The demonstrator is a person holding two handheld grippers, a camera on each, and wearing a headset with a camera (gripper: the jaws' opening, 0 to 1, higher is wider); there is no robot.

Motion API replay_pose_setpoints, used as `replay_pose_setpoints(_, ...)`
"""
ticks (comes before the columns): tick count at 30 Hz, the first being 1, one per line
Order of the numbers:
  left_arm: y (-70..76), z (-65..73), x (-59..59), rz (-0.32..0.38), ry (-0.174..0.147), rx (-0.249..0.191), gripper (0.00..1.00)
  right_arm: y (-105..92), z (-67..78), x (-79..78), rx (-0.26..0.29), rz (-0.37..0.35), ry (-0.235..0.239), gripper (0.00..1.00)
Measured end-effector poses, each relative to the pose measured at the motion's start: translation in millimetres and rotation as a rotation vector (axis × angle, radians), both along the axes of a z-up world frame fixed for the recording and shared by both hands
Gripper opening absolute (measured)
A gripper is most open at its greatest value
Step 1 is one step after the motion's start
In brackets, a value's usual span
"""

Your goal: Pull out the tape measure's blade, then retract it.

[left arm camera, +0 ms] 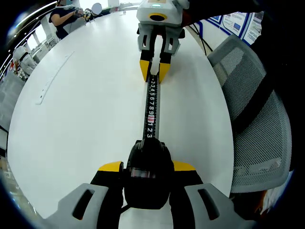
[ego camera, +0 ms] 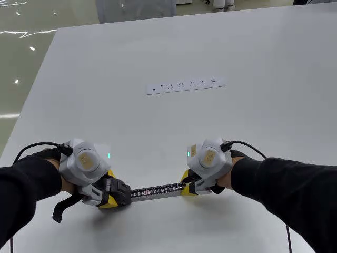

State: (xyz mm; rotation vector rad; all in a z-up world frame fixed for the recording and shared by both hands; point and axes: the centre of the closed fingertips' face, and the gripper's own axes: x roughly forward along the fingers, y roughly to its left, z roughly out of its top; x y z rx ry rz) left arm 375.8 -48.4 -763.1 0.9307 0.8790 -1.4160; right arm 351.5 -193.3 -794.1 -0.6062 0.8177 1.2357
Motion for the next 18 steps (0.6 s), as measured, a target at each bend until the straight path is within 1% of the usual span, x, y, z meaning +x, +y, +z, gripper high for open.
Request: replay_pose_setpoints(18,0.3,0.2,-0.5,-0.001,-0.001,0.001,0.32,-9.4,0.7,-1.2,-0.005,-0.014,0.009,0.08)
